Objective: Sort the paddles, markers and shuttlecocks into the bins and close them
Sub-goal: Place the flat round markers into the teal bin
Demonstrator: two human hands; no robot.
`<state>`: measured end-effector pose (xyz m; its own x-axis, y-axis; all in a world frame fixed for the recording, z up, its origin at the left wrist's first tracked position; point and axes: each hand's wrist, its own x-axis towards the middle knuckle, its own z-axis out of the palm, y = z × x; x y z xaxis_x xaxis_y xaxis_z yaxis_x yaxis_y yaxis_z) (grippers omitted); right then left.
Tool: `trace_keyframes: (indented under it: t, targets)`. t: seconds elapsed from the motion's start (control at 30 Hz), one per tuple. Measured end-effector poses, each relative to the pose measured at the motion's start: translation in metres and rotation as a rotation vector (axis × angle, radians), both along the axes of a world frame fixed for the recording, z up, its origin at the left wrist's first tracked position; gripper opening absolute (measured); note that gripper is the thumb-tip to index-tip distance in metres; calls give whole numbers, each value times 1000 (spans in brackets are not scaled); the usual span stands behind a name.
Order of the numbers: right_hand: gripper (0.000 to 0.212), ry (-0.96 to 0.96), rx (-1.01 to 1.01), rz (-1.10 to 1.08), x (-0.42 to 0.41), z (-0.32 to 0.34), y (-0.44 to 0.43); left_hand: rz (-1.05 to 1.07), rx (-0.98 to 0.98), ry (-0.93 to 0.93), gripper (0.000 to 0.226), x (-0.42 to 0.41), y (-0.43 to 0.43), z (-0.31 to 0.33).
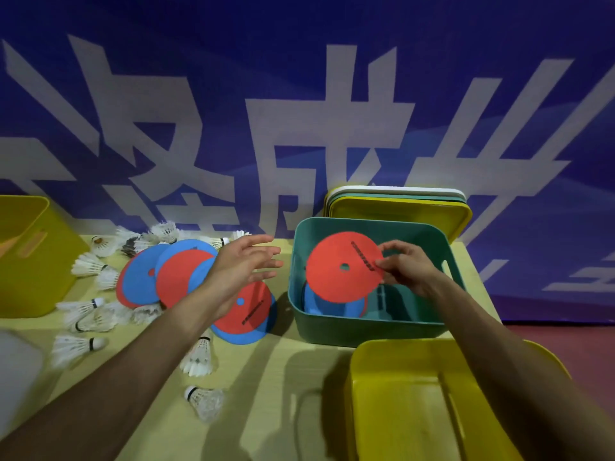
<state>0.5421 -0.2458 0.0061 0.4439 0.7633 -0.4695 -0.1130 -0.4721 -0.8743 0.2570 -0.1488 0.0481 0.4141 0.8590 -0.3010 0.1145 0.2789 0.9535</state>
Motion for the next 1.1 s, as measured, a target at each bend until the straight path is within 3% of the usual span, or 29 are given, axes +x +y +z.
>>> trace_keyframes:
  t: [0.2,0.4,0.7,0.87,1.1]
  targets:
    - [27,-250,-234,4,-8,-47,23,92,19,77,29,-22,13,-2]
    - [20,-294,-283,10,-24,-73,48,141,36,128,24,-37,13,-3]
    - [23,-547,-433,292,-23,-75,36,102,35,163,25,-44,11,-12]
    - [28,-448,-303,130,-29,-50,38,62,17,145,24,-47,9,-21]
    - [30,-665,27,60,-81,4,73,101,16,166,22,-83,27,-29]
